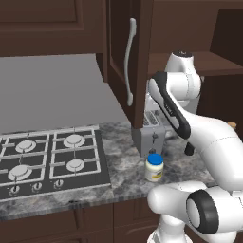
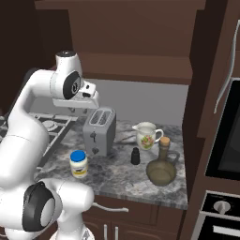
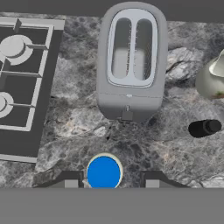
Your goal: There are various items on the counter. Only move the condiments/shakers into the cabinet.
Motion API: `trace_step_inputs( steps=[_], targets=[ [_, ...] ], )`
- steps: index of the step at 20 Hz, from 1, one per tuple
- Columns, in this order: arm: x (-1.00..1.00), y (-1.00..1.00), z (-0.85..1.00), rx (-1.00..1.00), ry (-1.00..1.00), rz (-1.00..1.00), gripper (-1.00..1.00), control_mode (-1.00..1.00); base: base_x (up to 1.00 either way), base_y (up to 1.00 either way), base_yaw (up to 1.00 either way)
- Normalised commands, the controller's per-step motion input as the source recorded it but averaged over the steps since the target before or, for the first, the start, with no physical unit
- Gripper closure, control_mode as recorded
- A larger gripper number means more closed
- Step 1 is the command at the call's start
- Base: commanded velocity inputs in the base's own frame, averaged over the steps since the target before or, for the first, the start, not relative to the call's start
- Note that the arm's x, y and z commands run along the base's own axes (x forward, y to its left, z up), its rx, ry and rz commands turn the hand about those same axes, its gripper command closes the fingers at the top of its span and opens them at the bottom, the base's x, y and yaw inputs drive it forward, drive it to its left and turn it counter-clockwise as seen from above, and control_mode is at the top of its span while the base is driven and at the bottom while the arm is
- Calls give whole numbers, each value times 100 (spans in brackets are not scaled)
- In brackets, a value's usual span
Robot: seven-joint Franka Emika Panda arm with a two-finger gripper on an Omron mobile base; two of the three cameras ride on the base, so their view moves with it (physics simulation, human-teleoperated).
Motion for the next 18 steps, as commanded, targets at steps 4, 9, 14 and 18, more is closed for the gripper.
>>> trace_step_inputs(
  steps=[4,9,14,18],
  targets=[
    [-1,2,0,1,0,0,-100,-100,0,0,0],
    [-9,-1,-4,0,0,0,-100,-100,0,0,0],
    [-39,-31,-31,4,0,-1,-100,-100,0,0,0],
    [-45,-77,-56,10,-1,-6,-100,-100,0,0,0]
  ],
)
